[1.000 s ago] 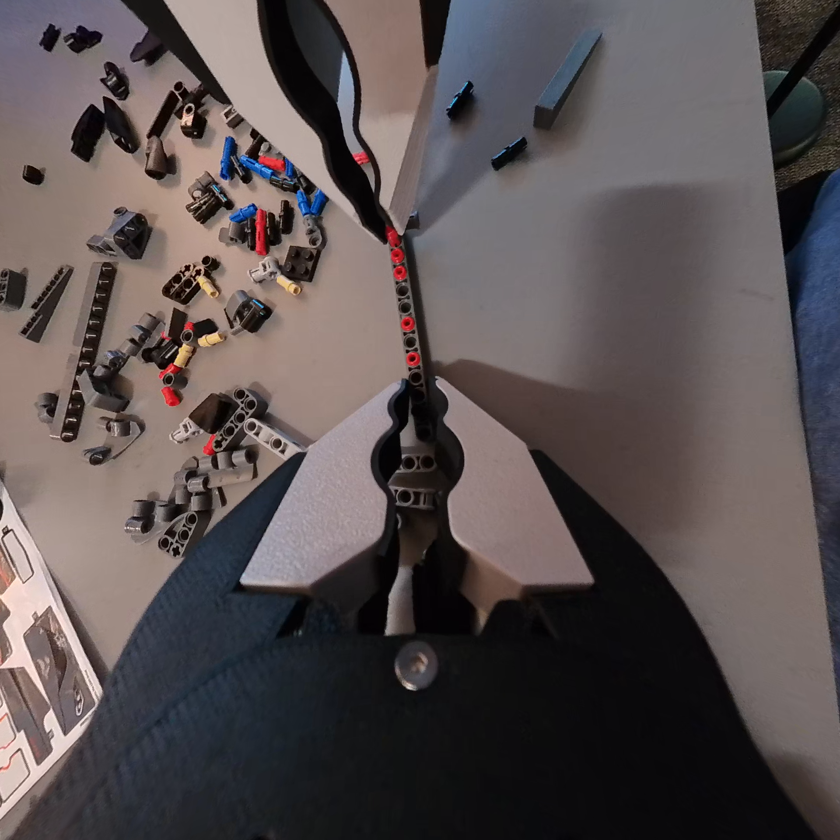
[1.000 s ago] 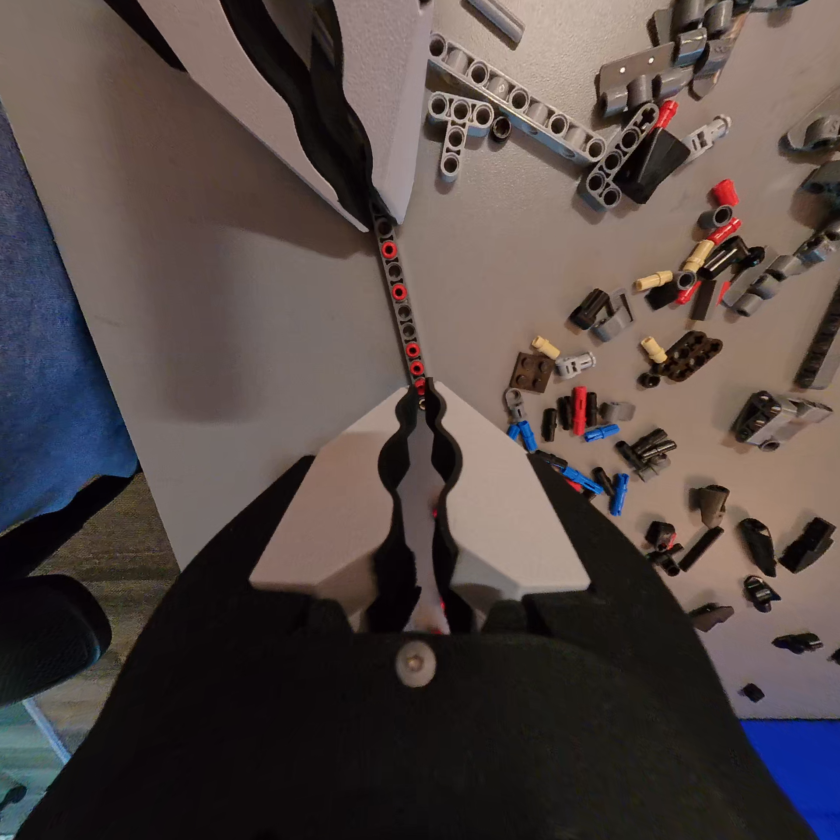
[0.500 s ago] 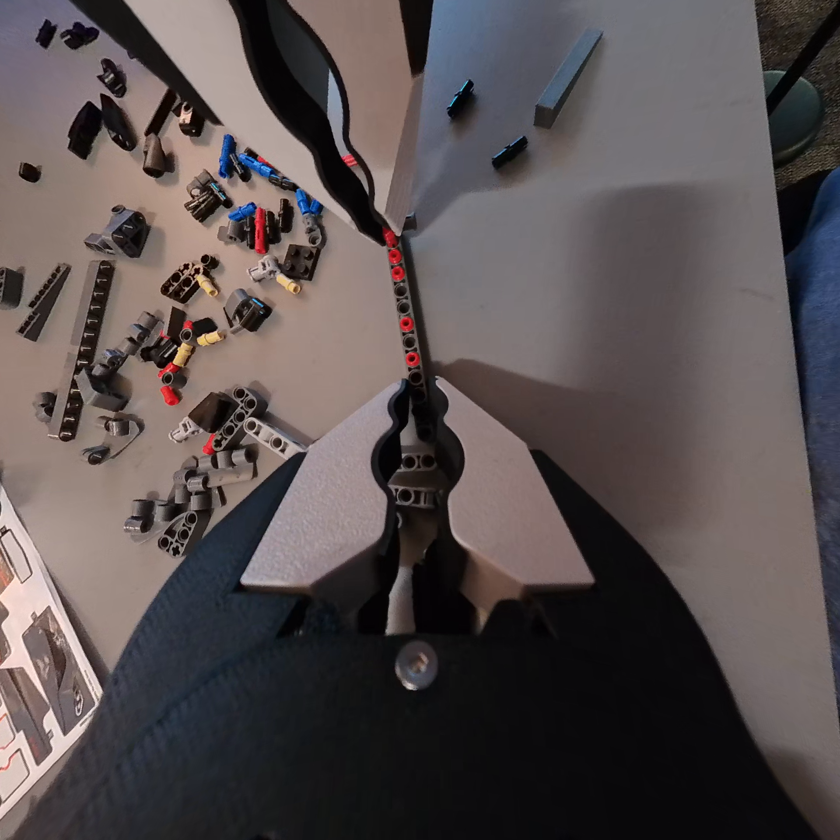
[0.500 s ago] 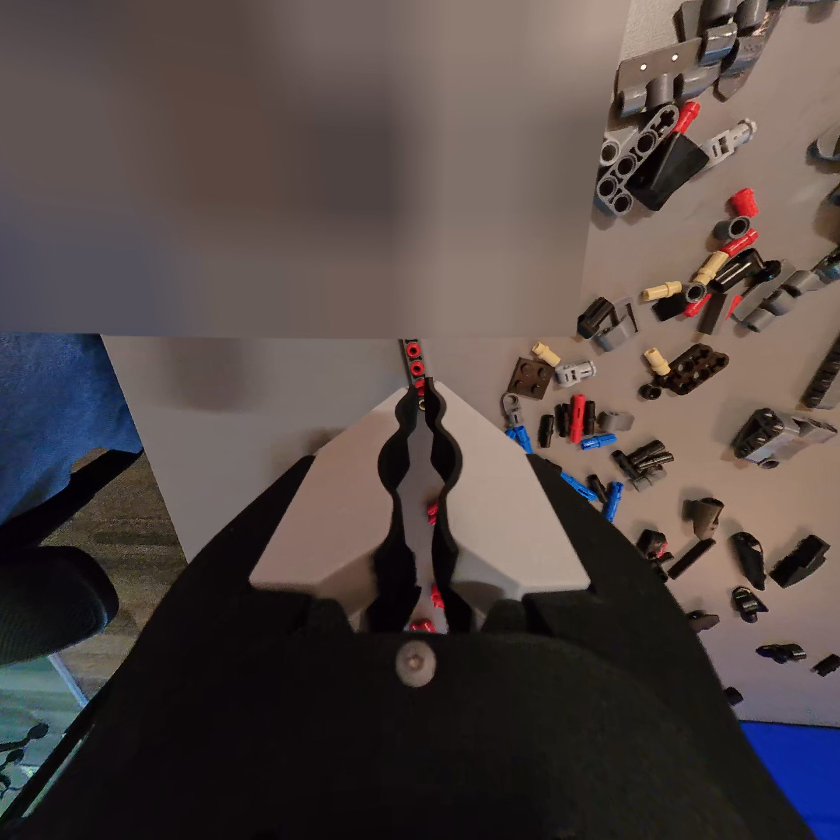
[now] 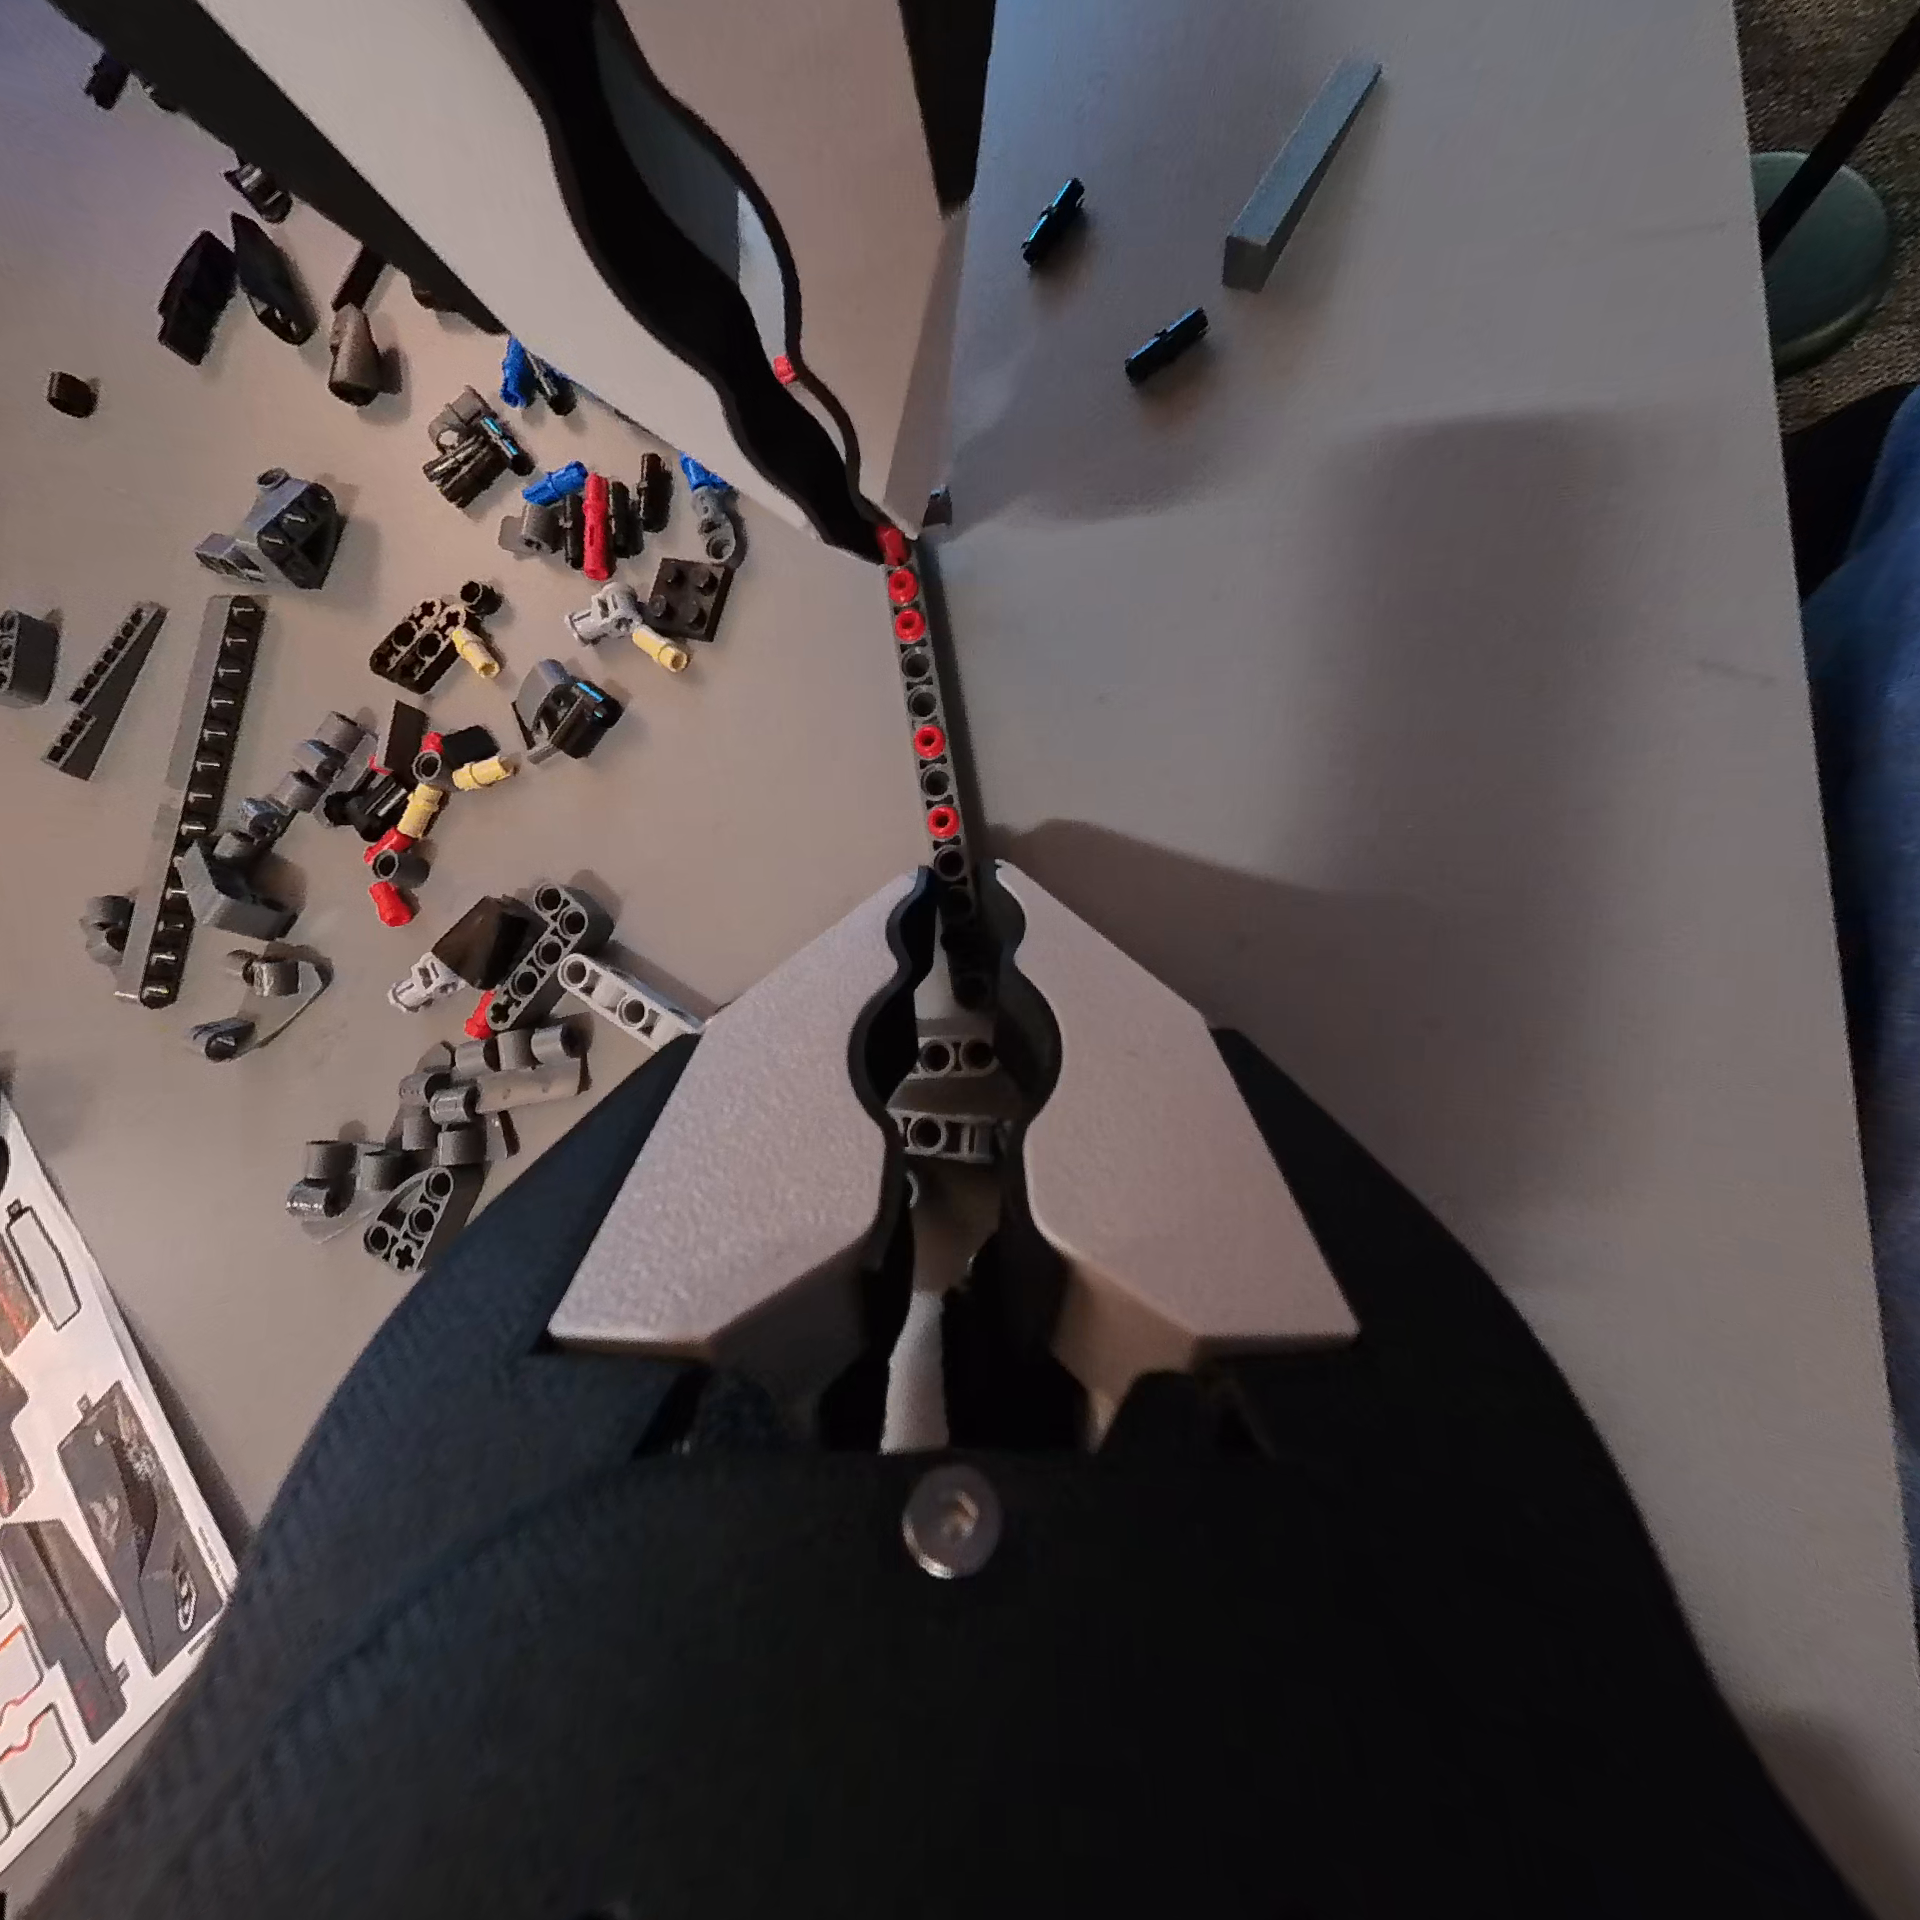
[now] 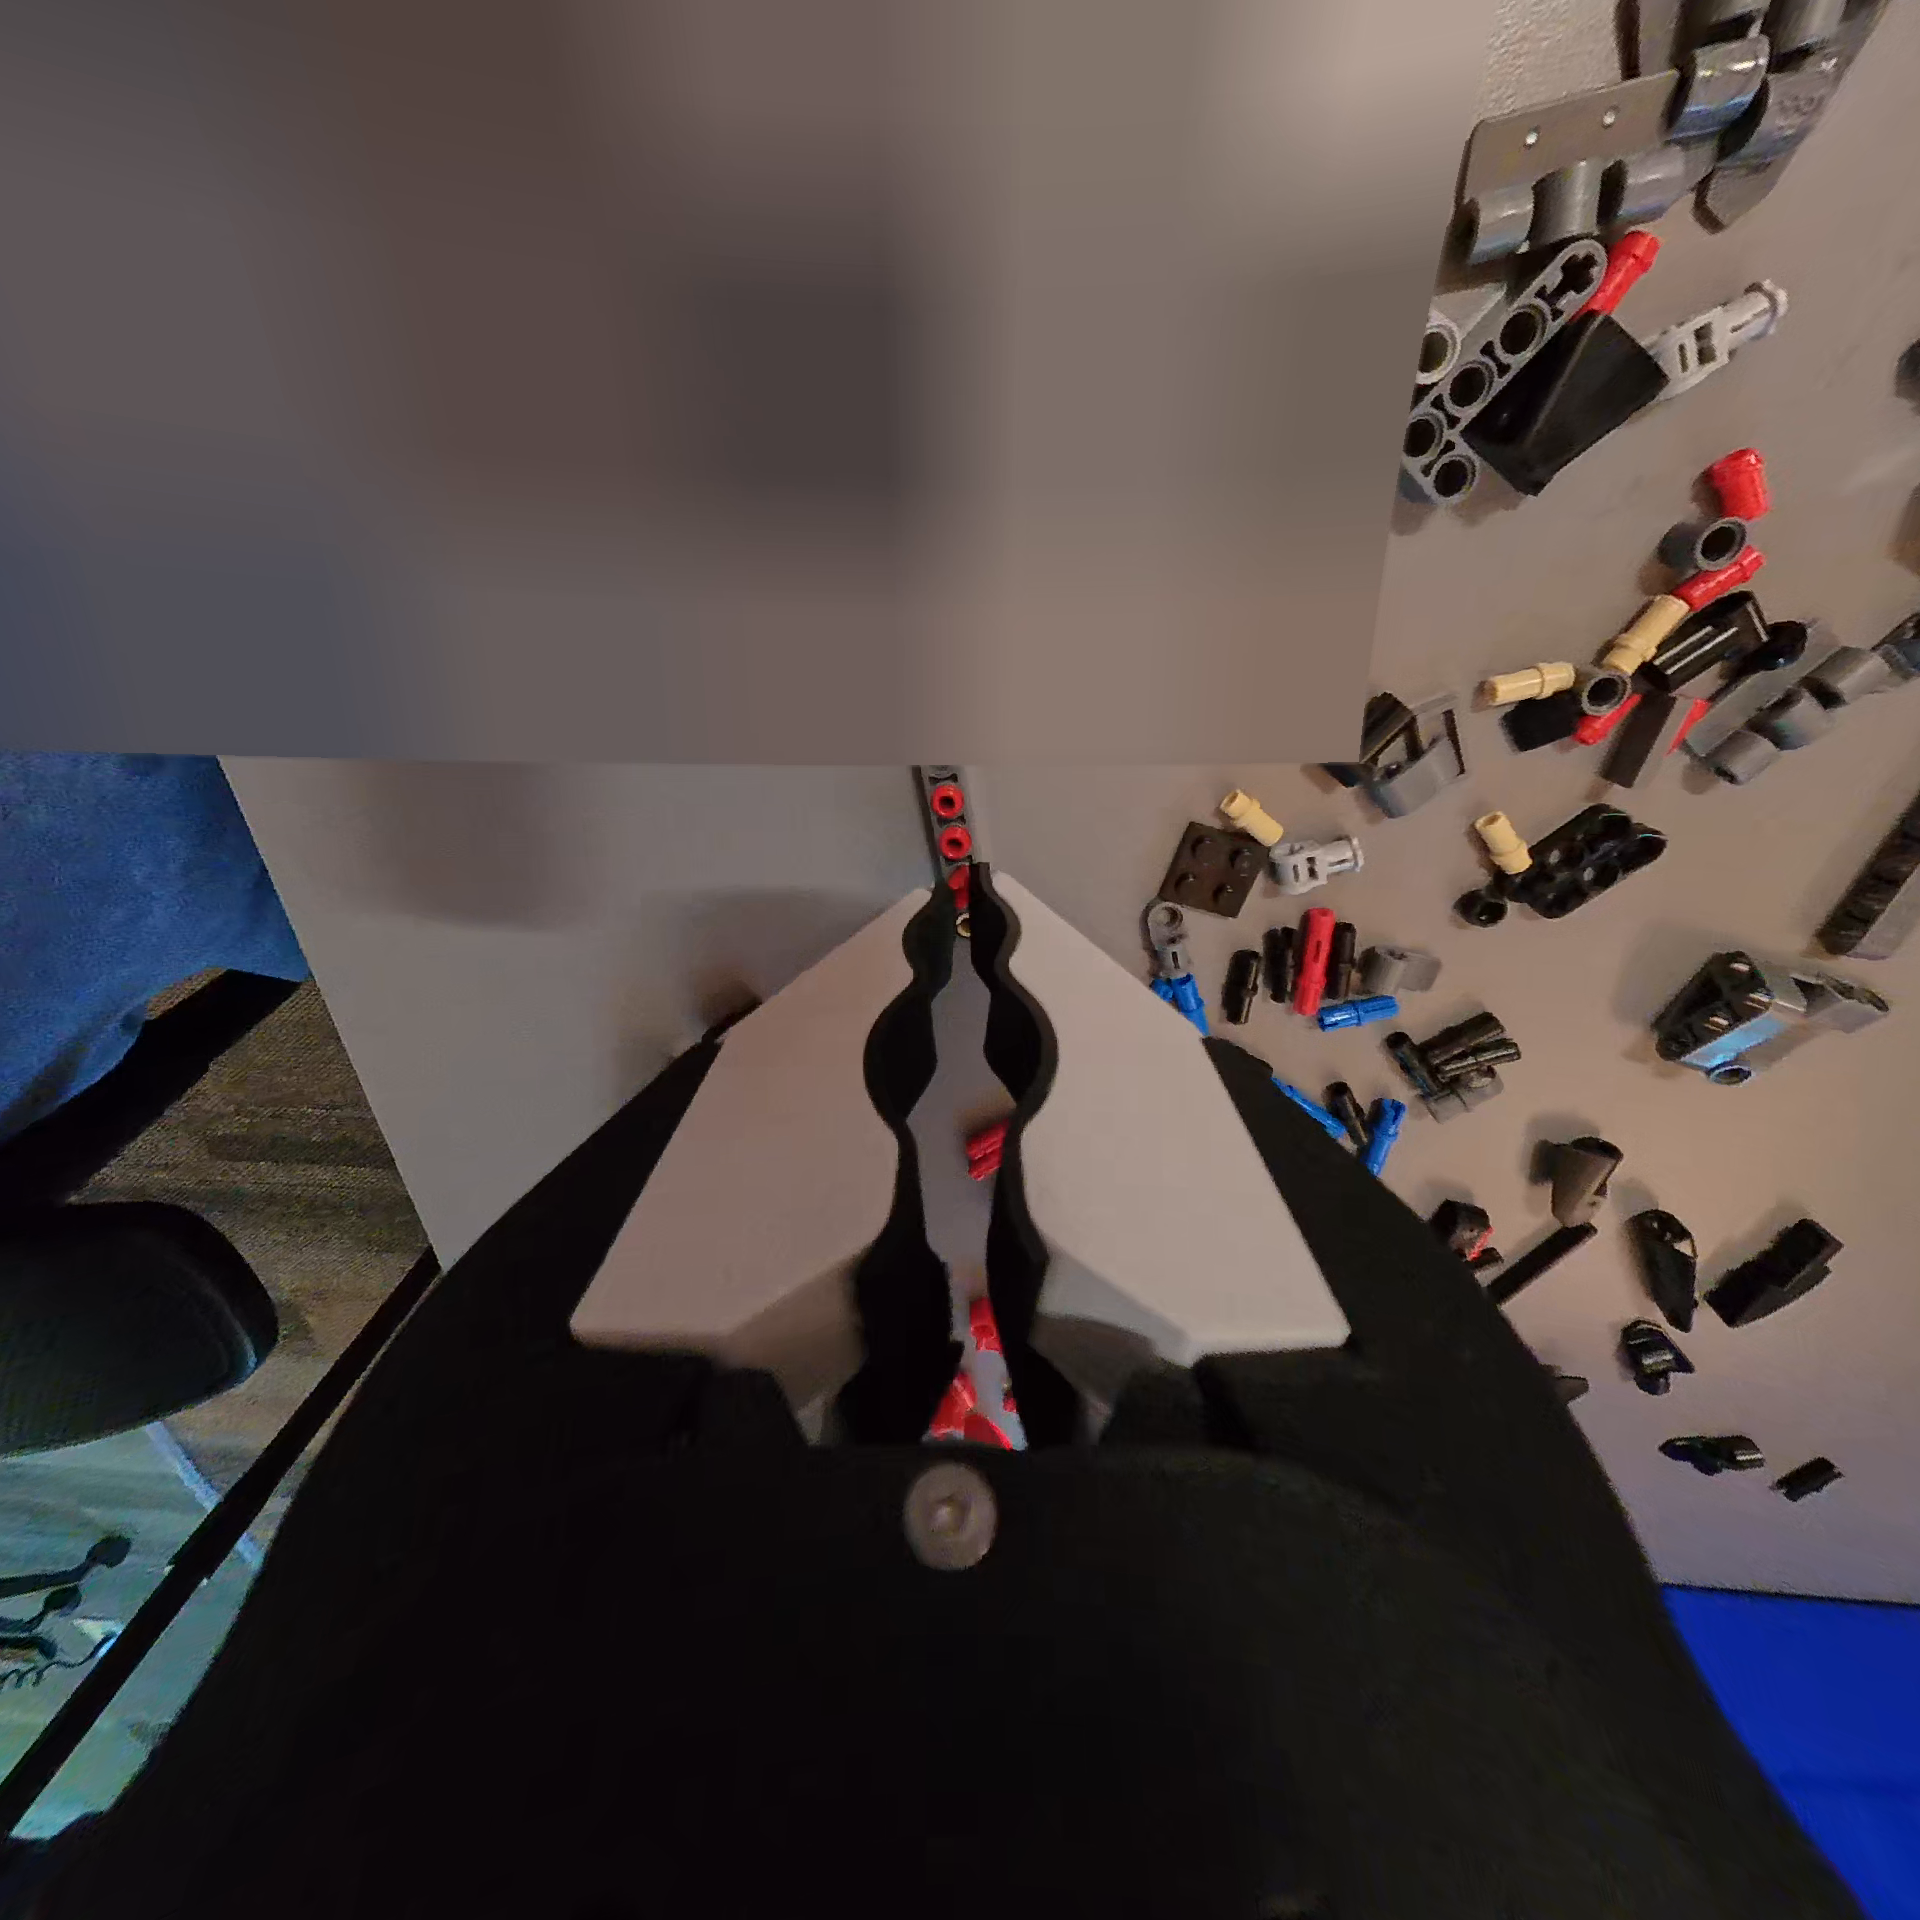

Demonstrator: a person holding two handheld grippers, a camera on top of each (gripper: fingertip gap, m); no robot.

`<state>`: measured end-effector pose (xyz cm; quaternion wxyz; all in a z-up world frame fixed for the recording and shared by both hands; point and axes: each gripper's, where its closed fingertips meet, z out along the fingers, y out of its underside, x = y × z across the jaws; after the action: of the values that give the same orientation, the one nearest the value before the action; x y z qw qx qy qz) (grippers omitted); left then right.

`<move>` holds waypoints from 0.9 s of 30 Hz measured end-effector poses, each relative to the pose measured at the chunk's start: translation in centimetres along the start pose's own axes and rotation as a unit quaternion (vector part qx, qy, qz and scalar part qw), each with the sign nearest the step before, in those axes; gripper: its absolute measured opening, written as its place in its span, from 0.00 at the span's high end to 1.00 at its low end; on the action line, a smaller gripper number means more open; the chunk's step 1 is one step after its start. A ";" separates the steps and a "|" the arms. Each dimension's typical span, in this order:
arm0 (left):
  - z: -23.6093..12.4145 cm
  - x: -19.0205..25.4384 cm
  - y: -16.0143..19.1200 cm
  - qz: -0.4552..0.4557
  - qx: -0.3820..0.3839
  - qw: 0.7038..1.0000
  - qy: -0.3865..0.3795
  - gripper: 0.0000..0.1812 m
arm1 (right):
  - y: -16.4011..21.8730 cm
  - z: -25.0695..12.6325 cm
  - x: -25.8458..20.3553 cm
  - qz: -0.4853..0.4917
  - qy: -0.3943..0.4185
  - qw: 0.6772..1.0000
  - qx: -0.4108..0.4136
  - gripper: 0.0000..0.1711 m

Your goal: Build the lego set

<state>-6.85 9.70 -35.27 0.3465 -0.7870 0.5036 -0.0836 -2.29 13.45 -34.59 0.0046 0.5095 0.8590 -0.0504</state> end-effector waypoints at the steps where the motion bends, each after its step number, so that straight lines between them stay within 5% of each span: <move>1: 0.0 0.0 0.0 0.000 0.000 1.000 0.000 0.97 | 0.0 0.0 0.0 -0.001 0.000 1.000 -0.005 1.00; 13: 0.0 0.0 0.0 0.000 0.001 1.000 0.000 0.97 | 0.3 0.3 0.0 -0.002 0.020 0.999 -0.029 1.00; 27: 0.0 -0.2 0.1 -0.007 0.002 1.000 -0.001 0.97 | 0.2 -0.8 0.1 0.049 0.013 0.996 0.076 0.98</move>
<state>-7.00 9.80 -35.26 0.3484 -0.7897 0.4975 -0.0862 -2.11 13.72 -33.82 -0.0428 0.5505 0.8267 -0.1082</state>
